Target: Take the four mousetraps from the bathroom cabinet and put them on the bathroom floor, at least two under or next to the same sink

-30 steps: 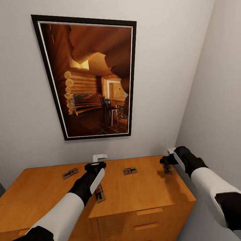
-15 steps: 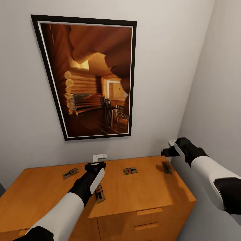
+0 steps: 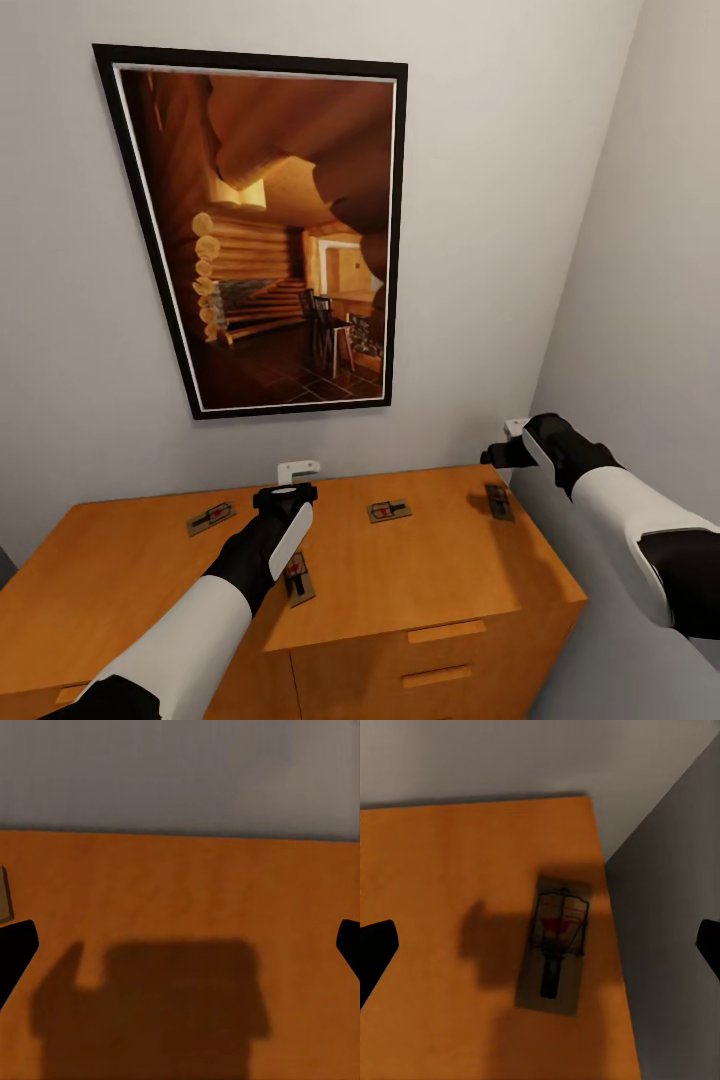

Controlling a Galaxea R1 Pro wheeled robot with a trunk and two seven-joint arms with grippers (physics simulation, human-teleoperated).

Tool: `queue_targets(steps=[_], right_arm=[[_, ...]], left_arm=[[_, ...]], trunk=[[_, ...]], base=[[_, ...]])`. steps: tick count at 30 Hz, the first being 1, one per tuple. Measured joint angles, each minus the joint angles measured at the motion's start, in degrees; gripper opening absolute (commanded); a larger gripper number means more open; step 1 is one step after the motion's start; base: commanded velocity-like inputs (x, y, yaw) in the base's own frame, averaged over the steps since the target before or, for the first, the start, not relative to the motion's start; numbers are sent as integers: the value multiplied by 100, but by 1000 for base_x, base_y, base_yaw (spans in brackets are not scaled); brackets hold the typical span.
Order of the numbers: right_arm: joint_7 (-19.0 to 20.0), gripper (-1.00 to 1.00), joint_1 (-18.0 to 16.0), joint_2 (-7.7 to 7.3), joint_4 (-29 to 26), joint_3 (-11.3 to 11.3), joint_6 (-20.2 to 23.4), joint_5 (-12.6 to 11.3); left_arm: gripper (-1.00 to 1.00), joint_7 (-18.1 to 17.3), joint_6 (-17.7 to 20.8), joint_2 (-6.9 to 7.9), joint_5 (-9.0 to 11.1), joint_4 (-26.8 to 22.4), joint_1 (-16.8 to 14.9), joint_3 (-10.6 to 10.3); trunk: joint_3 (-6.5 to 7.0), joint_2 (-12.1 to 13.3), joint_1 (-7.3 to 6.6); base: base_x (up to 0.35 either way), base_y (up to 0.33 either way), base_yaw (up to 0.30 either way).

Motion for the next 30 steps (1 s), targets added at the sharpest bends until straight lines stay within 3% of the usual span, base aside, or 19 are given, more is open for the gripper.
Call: queue_targets(steps=[30], right_arm=[[-4, 100, -1, -9, 194, -36, 31, -34]], left_arm=[[100, 0, -24, 0, 0, 3, 0, 9]], trunk=[[0, 0, 0]], base=[[0, 0, 0]])
